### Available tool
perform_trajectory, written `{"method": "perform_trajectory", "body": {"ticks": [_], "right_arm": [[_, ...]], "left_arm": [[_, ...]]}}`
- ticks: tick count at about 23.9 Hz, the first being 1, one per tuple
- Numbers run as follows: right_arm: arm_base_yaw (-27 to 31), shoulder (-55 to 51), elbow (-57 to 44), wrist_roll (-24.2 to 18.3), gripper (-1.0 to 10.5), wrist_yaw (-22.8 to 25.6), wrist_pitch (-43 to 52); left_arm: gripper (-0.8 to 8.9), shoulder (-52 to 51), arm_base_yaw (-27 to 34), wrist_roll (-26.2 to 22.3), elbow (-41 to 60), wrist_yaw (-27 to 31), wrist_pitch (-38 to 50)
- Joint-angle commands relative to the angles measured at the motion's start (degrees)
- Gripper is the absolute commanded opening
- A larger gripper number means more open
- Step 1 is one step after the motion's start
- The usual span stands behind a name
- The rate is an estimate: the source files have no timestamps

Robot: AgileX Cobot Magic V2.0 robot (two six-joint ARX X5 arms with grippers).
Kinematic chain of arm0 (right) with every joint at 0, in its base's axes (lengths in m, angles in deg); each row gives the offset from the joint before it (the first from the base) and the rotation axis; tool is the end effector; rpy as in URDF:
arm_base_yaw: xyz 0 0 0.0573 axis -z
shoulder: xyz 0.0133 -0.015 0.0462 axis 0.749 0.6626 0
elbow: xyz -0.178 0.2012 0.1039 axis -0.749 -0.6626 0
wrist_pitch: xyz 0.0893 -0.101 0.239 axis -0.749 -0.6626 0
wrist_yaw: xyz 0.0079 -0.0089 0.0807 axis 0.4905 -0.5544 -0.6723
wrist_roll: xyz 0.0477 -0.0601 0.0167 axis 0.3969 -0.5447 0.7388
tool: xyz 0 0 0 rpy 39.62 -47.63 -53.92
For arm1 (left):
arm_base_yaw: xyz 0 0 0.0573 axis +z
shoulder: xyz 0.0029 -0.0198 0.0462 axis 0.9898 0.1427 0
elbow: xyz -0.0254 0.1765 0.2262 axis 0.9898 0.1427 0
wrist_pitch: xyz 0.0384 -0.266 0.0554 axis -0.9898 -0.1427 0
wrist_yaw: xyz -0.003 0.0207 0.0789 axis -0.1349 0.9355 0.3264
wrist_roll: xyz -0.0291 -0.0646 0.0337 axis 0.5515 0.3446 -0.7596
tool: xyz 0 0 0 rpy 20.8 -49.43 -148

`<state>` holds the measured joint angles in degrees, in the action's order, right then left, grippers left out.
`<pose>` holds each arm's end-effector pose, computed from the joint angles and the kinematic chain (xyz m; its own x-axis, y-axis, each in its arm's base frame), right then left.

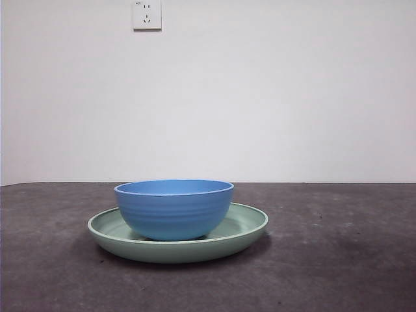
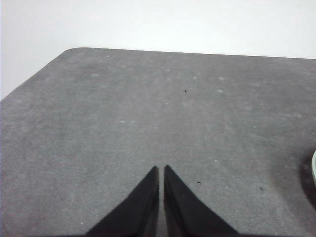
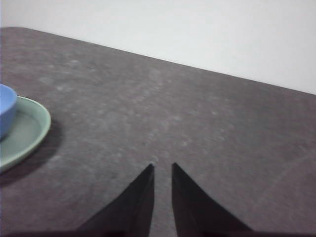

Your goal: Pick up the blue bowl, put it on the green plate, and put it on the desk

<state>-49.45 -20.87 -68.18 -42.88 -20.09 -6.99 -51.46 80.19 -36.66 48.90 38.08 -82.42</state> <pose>0.1271 0.0202 0.1531 0.9480 0.2988 -0.1093 -0.3091 0.9464 -0.0937 0.1280 -0.0017 0.1519 0.9879 -0.0004 -0.1549 -0.0054 0.9993 -0.0373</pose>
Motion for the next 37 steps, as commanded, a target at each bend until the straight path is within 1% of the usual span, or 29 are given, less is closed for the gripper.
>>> {"method": "perform_trajectory", "body": {"ticks": [1,10,16,37], "right_arm": [[0.5,-0.1,-0.3,0.2,0.5,2.1,-0.3],[0.5,-0.1,-0.3,0.6,0.5,12.3,-2.7],[0.3,-0.1,-0.3,0.6,0.5,16.3,-3.0],[0.3,-0.1,-0.3,0.6,0.5,16.3,-1.4]], "left_arm": [[0.19,-0.1,0.1,-0.4,1.2,0.2,-0.3],[0.19,-0.1,0.1,-0.4,1.2,0.2,-0.3],[0.19,-0.1,0.1,-0.4,1.2,0.2,-0.3],[0.19,-0.1,0.1,-0.4,1.2,0.2,-0.3]]}}
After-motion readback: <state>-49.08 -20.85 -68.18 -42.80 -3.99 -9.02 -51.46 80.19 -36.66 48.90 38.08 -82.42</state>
